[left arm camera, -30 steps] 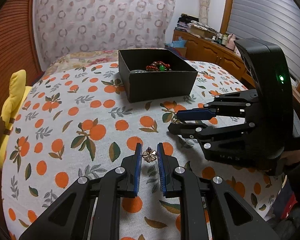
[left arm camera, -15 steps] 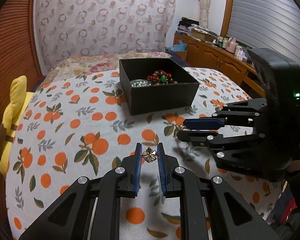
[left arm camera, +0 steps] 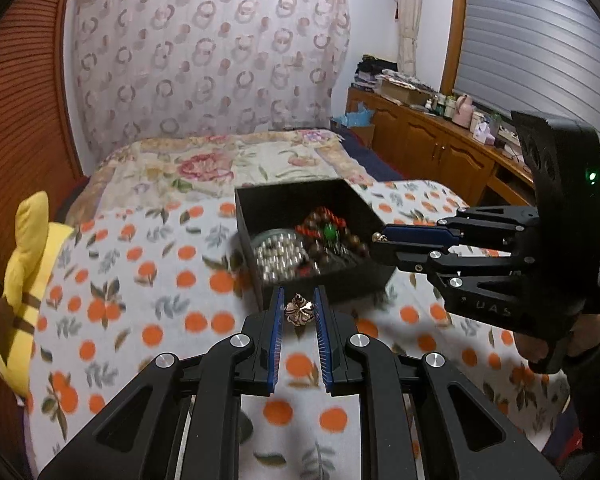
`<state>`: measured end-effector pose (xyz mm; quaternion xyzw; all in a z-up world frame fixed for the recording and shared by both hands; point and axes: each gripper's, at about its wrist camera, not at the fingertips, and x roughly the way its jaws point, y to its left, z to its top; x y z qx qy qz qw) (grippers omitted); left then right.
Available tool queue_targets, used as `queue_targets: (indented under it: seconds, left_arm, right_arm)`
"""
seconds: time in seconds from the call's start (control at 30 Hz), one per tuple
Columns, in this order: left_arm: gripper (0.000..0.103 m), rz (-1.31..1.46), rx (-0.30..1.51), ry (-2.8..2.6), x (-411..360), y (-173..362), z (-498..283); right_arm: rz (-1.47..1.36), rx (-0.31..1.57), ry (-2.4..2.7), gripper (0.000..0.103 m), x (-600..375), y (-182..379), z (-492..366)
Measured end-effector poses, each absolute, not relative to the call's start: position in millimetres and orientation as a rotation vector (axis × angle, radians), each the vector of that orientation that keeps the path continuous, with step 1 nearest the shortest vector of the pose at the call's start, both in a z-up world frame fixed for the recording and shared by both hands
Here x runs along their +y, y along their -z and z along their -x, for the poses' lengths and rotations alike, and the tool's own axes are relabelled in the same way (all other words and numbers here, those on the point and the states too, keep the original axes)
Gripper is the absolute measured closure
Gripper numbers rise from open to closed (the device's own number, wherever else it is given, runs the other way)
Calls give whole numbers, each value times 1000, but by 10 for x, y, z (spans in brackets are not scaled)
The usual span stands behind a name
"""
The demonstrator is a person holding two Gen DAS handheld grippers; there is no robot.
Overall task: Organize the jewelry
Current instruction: 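Carry the charm and ring into the black box and release both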
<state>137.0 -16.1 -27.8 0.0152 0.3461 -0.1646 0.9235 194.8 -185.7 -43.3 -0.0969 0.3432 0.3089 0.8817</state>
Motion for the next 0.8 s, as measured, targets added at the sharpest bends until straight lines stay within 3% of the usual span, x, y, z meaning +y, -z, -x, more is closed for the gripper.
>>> queue_targets:
  seconds: [0.8]
  left_arm:
    - [89,-42,742,314,-339,267,-2271]
  right_arm:
    - [109,748,-665,80,-1914,546,-2420]
